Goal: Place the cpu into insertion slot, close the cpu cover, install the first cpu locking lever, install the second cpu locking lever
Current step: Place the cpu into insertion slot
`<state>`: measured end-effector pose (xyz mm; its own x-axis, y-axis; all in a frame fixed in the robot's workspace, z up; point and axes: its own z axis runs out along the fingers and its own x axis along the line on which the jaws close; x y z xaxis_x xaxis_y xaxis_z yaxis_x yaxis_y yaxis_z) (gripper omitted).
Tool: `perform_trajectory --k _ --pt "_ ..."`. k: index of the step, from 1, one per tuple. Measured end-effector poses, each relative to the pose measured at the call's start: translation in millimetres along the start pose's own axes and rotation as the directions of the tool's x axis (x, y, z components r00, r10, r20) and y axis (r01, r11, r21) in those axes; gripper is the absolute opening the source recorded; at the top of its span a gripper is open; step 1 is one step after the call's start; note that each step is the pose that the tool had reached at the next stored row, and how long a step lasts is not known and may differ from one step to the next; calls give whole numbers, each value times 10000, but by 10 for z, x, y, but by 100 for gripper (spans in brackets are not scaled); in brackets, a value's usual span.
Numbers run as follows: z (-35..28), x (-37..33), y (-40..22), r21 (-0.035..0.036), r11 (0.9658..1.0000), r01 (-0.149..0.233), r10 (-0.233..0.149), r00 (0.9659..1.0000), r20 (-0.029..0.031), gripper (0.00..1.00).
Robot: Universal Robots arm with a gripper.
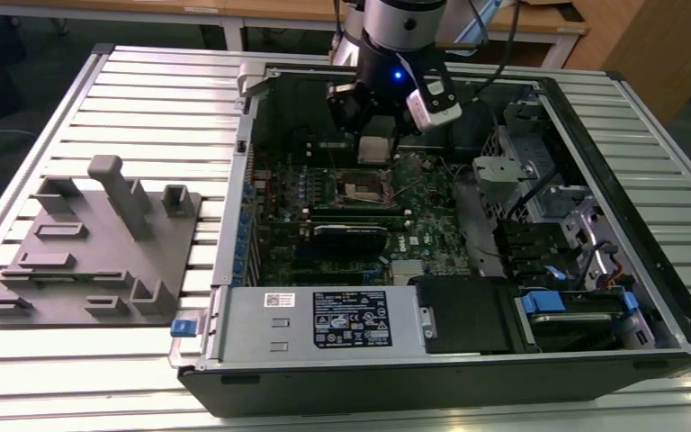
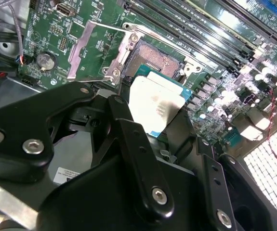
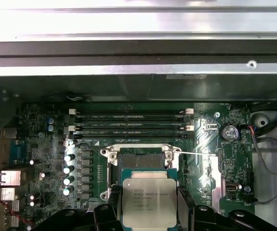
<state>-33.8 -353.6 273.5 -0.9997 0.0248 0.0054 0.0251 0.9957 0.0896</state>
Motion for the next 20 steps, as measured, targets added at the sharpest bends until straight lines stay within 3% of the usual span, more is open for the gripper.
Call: perform_trajectory --k 7,20 --pt "85 19 -9 -2 10000 2 -2 10000 29 54" --pt "105 23 -11 -1 10000 -50 50 10000 36 54"
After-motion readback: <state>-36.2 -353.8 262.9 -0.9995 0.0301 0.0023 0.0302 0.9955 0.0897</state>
